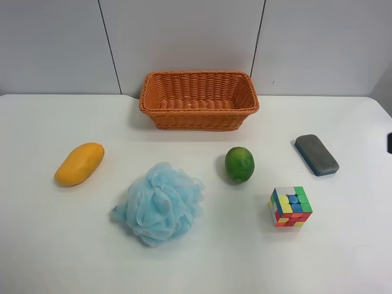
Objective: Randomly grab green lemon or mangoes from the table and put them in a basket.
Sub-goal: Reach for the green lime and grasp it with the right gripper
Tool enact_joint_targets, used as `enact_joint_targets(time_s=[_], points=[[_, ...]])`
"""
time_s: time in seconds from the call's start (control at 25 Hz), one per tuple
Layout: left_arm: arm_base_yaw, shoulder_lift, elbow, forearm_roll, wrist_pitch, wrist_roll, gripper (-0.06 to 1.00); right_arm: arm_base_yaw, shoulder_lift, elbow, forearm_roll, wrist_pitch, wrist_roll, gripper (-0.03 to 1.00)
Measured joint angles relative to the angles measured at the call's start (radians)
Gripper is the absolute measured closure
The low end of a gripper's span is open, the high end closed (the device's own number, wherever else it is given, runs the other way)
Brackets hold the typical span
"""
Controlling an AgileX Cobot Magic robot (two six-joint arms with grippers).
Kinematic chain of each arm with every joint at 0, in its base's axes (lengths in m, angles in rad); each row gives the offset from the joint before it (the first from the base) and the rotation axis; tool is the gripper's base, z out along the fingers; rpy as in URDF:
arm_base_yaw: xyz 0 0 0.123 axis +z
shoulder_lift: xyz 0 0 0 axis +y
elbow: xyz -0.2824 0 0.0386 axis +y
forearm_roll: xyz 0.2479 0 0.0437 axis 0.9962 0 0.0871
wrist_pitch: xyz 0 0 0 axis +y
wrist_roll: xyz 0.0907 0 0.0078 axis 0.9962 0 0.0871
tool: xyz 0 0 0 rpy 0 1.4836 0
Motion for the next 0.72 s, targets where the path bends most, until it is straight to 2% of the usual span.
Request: enact_joint_targets(time_s=[0.2,0.44,0.52,0.72], points=[[0.0,0.0,0.0,0.0,0.0,0.0,-0.05,0.0,0.208,-0.031,0.188,-0.079,-0.031,-0.01],[0.0,0.0,0.0,0.0,0.0,0.0,-0.05,0.018,0.39,-0.031,0.205,-0.165,-0.072,0.03],[0.0,0.0,0.0,0.0,0.0,0.0,-0.05,0.071,0.429,-0.033,0.202,-0.224,-0.079,0.03],[0.0,0.0,0.0,0.0,0.0,0.0,-0.05,0.309,0.567,-0.088,0.157,-0.398,-0.002,0.03]])
